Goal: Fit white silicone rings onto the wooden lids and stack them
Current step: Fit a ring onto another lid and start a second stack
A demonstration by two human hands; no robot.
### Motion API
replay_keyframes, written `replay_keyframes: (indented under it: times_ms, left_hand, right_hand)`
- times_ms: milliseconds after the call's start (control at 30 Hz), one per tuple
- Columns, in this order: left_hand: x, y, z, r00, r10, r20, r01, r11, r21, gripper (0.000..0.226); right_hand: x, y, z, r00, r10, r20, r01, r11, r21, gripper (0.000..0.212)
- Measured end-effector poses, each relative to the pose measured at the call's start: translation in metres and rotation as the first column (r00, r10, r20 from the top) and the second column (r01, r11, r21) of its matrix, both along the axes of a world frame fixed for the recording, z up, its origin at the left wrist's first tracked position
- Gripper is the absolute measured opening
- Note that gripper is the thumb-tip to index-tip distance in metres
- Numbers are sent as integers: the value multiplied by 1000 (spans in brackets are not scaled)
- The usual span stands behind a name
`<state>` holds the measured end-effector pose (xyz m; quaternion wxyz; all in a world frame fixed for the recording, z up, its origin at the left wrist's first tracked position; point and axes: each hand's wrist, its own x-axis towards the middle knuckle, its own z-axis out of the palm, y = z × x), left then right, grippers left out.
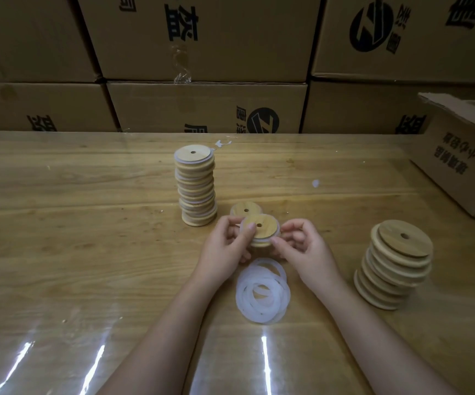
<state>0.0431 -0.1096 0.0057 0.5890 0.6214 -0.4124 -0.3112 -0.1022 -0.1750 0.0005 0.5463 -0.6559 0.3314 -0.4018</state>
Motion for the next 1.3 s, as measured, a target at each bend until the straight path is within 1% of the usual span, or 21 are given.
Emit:
replay_keyframes:
  times_ms: [67,167,300,400,500,667,800,967,1033,1100,1167,1200,1300]
  left_hand:
    - [-1,2,2,999,-37,-33,37,999,11,28]
    - [-2,4,5,994,-83,-72,85,996,19,30]
    - [-2,5,8,995,-71,-65,72,997,21,33]
    - [-2,5,8,997,-61,-54,62,998,14,30]
    - [-2,4,7,996,-46,-73,46,999,-2,28]
    - [3,2,7,979,-31,-202,18,998,-67,34]
    - [7,-2,2,972,28,-235,-50,995,-87,38]
    - [9,-10,-5,971,131,-199,-139,990,-29,37]
    - [9,-11,-7,977,156,-146,-159,987,-12,36]
    - [9,-12,-10,982,181,-51,-180,983,13,36]
    - [9,-13,-12,982,188,25,-189,981,40,42]
    - [9,-13,-13,982,185,38,-187,981,58,47]
    - [12,-15,-14,989,145,-6,-143,983,114,65]
  right_hand:
    - [0,-2,-1,998,5,59,-7,1000,25,22]
    - [-1,-4,-3,996,-1,87,-1,1000,26,17]
    - [0,-4,-4,997,-10,83,7,999,34,10]
    - [0,-3,-3,995,-11,94,8,999,31,4]
    - [-2,-2,-2,997,7,77,-8,1000,18,6]
    - [-1,-1,-1,998,68,-1,-68,998,-13,25]
    - [-2,1,-1,989,138,-55,-141,988,-63,28]
    - [-2,0,-2,980,159,-119,-168,983,-74,27]
    - [-2,1,-2,972,184,-144,-196,978,-75,27]
    - [-3,2,-2,959,212,-189,-233,968,-94,27]
    - [-2,3,-3,938,203,-282,-250,958,-141,28]
    - [-2,2,-4,920,171,-352,-247,952,-183,29]
    - [-1,1,-5,847,65,-528,-274,903,-330,40]
